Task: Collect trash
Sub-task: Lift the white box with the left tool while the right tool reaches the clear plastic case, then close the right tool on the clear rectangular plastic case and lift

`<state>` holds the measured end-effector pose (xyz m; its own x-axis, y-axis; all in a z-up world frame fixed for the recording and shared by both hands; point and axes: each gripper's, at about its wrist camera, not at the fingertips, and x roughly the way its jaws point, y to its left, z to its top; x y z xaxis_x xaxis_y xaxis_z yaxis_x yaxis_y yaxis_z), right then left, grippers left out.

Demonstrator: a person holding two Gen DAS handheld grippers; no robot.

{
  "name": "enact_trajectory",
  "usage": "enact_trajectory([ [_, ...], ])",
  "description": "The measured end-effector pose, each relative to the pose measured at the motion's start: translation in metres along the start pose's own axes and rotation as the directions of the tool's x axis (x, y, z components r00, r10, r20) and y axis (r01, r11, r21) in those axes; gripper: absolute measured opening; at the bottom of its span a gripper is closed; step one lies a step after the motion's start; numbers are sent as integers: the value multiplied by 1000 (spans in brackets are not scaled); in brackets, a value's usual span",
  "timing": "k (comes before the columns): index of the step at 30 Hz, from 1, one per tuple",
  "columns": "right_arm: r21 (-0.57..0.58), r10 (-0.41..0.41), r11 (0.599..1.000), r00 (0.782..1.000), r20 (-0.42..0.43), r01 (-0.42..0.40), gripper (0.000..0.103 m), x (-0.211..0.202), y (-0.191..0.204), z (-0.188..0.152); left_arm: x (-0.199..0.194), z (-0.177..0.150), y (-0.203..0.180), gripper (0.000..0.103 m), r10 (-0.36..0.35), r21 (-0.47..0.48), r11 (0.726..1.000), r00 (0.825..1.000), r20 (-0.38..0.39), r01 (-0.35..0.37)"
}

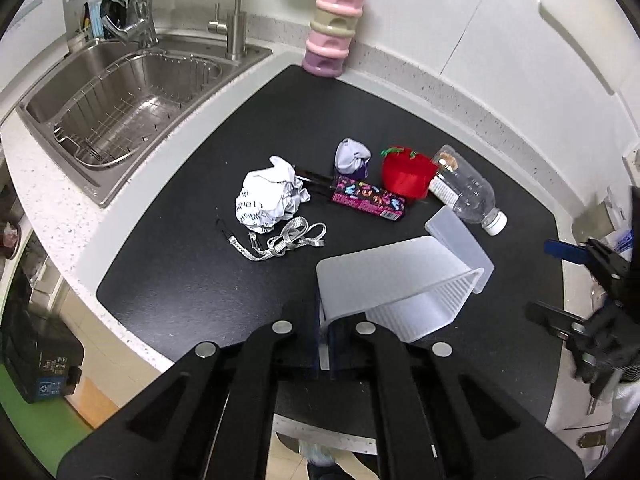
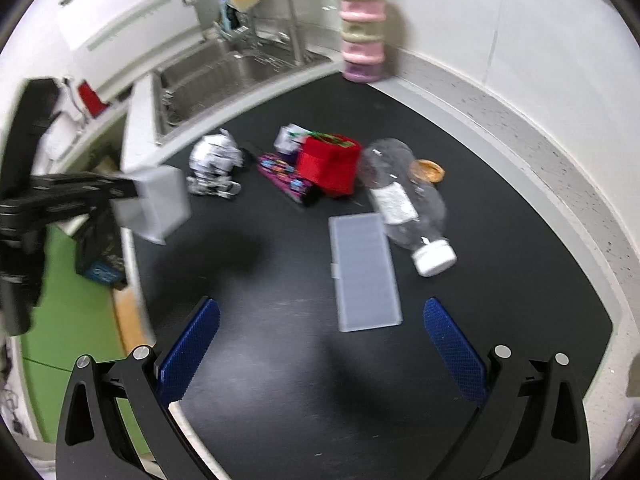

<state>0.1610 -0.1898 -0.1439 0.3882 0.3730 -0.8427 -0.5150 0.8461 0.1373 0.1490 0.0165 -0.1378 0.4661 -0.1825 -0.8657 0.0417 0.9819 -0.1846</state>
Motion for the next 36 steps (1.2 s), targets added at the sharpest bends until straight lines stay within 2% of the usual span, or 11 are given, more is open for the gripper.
enact_trajectory([
  [6,8,-77,997,996,-51,78,98,31,-15,1,-18,-4,-2,3,6,-11,1000,1000,25,-6],
  [13,-16,-133,991,984,-119,132,98,68,-27,8,-28,-11,-2,3,19,-28,999,999,30,-18],
  [20,-35,-107,994,981,-161,103,97,90,-28,8,-27,-17,1,3,27,-53,998,999,24,-26],
  [21,-34,-100,995,982,-159,95,96,92,-28,8,-27,-18,1,3,29,-57,998,999,22,-28],
  [23,-38,-90,996,982,-167,84,81,94,-29,6,-27,-19,2,3,32,-60,998,999,20,-30],
  [25,-40,-86,996,984,-154,81,76,92,-30,6,-26,-21,2,3,33,-63,997,999,17,-32],
  [28,-44,-84,996,987,-134,79,52,86,-33,7,-25,-21,1,3,33,-66,997,999,17,-32],
  [36,-32,-69,997,992,-103,66,50,71,-33,6,-27,-19,-3,3,30,-63,998,999,24,-28],
])
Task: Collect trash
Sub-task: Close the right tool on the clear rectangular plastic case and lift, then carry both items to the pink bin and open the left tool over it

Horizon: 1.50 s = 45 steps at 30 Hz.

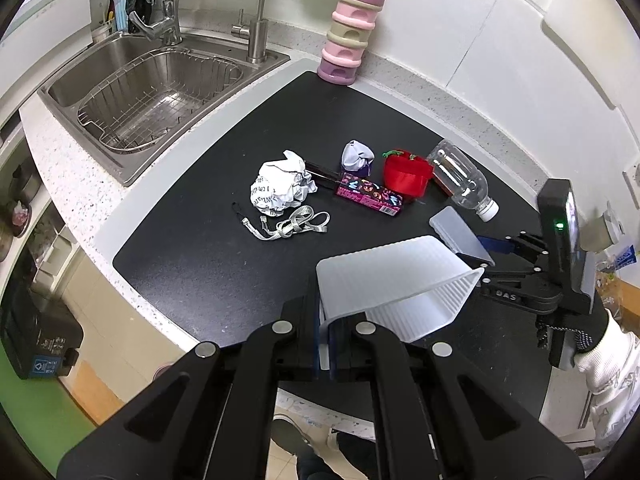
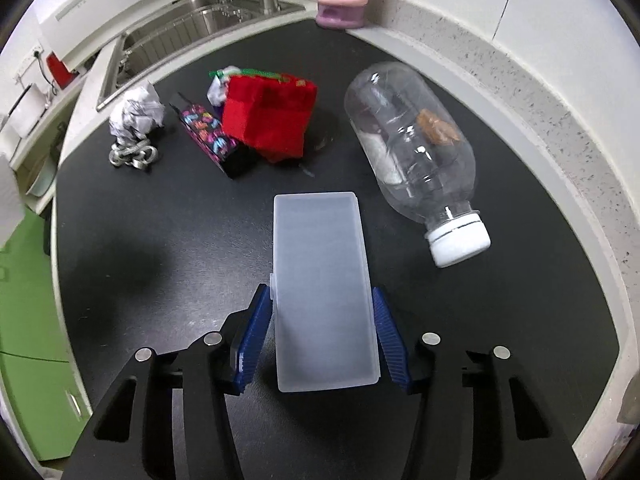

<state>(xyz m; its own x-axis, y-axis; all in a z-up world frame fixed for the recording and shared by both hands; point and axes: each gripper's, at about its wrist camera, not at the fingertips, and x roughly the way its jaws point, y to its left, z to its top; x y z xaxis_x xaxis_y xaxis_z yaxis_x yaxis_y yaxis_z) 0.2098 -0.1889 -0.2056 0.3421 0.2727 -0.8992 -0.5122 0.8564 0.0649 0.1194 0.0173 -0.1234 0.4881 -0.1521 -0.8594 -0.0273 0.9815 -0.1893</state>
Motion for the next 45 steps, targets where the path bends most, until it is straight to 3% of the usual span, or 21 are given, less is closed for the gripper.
enact_trajectory([
  [5,-15,18,1000,997,78,-17,50,-41,8,1,-11,-3,-1,3,-2,-3,1000,1000,25,2],
  [12,-96,70,994,976,205,-51,50,-106,42,8,-44,-18,13,3,33,-41,999,996,82,-29],
  [18,-228,166,968,949,267,-106,50,-134,112,23,-78,-56,52,3,113,-128,987,986,125,-97],
  [23,-343,261,923,939,226,-174,50,-124,184,22,-91,-103,101,3,200,-234,957,973,115,-169],
  [28,-454,332,857,935,123,-244,50,-81,269,10,-81,-162,164,3,277,-348,906,960,51,-243],
  [32,-507,343,817,938,42,-276,50,-28,326,-8,-49,-207,217,3,295,-416,869,955,3,-267],
  [38,-528,327,794,944,-47,-301,50,76,391,-39,62,-292,307,3,284,-494,819,954,-92,-292],
  [45,-543,288,776,946,-148,-321,50,212,435,-87,196,-379,376,3,245,-545,776,948,-203,-317],
])
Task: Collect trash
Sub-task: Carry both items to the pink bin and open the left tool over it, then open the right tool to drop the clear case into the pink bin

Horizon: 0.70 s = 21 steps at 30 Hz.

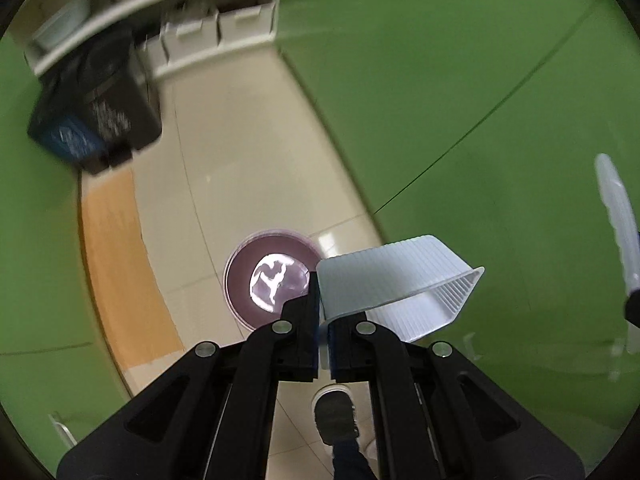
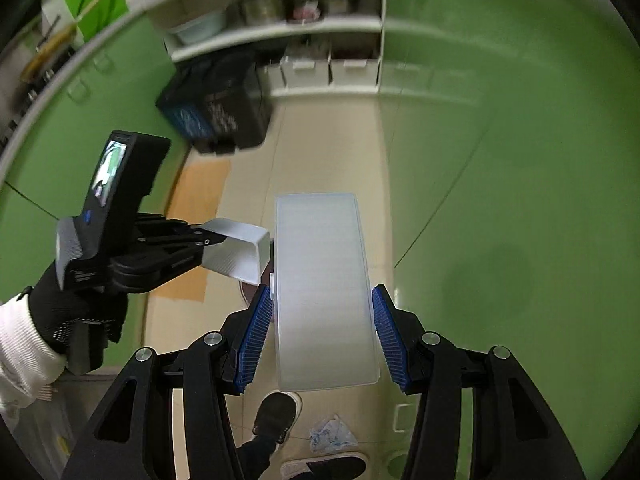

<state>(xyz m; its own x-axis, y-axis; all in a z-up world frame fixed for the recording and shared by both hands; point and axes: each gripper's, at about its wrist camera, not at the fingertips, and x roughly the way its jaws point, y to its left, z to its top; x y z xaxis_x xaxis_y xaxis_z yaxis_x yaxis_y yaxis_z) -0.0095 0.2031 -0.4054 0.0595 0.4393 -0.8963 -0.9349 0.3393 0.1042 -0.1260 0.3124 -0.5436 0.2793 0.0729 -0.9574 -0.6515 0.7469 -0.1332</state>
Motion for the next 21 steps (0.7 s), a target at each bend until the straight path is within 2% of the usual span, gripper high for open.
enact_trajectory([
  [4,-15,10,1000,999,-53,-11,50,70,5,-12,70,-14,30,9,27,-43,999,999,-32,-28],
  [5,-23,13,1000,998,-64,-15,50,84,7,-15,82,-16,34,16,38,-47,998,999,-36,-40],
  [7,-38,18,999,997,-82,-21,50,105,10,-20,104,-21,44,82,35,-68,997,999,-34,-37],
  [9,-56,22,998,995,-99,-28,50,125,15,-22,116,-22,55,99,27,-94,995,999,-19,-29],
  [14,-88,43,995,991,-128,-55,50,154,31,-14,113,-30,73,100,23,-149,989,999,-25,-26],
  [21,-132,93,985,984,-153,-113,50,191,64,12,62,-41,104,100,40,-243,969,998,37,-30],
])
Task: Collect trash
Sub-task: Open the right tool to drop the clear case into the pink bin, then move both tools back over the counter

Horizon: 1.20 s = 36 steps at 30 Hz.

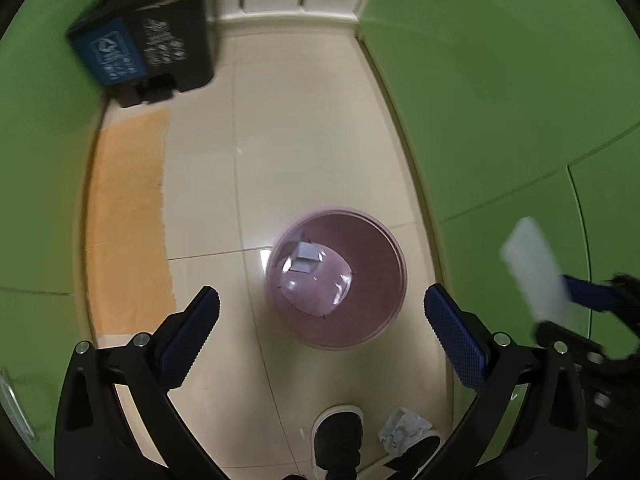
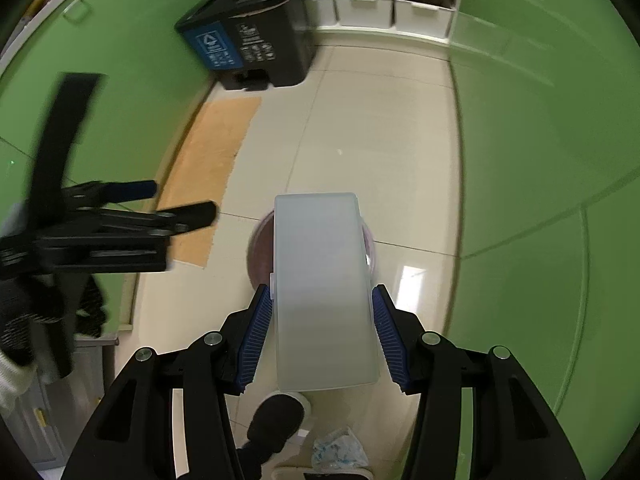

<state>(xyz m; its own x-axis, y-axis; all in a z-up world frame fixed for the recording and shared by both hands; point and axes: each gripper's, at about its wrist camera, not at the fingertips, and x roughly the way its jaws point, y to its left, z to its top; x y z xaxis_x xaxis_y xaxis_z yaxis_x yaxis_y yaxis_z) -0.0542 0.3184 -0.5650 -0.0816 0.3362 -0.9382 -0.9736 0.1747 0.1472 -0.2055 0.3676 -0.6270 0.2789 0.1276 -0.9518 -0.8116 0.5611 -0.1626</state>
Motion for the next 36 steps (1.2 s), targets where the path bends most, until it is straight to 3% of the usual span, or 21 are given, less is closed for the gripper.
enact_trajectory([
  [9,-58,30,998,999,-13,-31,52,42,26,26,-43,-8,42,100,16,-80,997,997,79,-9],
  [10,-61,31,998,999,-15,-32,66,42,27,25,-44,-8,46,100,18,-86,996,996,84,-10],
  [11,-63,32,998,999,-11,-32,93,41,28,25,-47,-10,48,100,20,-92,996,996,89,-12],
  [12,-61,31,998,999,8,-30,98,40,29,25,-49,-10,50,100,22,-92,996,996,91,-13],
  [20,-37,-4,999,1000,24,5,98,11,22,23,-80,-6,34,100,21,-83,996,992,124,-11],
  [27,17,-35,999,995,96,34,98,-83,10,25,-155,9,-8,100,-12,-34,999,987,160,18],
  [33,76,-71,996,972,225,55,98,-224,2,20,-262,24,-56,100,-57,49,998,975,214,48],
  [36,121,-100,991,947,306,65,98,-313,0,7,-321,29,-89,100,-85,103,993,965,246,61],
])
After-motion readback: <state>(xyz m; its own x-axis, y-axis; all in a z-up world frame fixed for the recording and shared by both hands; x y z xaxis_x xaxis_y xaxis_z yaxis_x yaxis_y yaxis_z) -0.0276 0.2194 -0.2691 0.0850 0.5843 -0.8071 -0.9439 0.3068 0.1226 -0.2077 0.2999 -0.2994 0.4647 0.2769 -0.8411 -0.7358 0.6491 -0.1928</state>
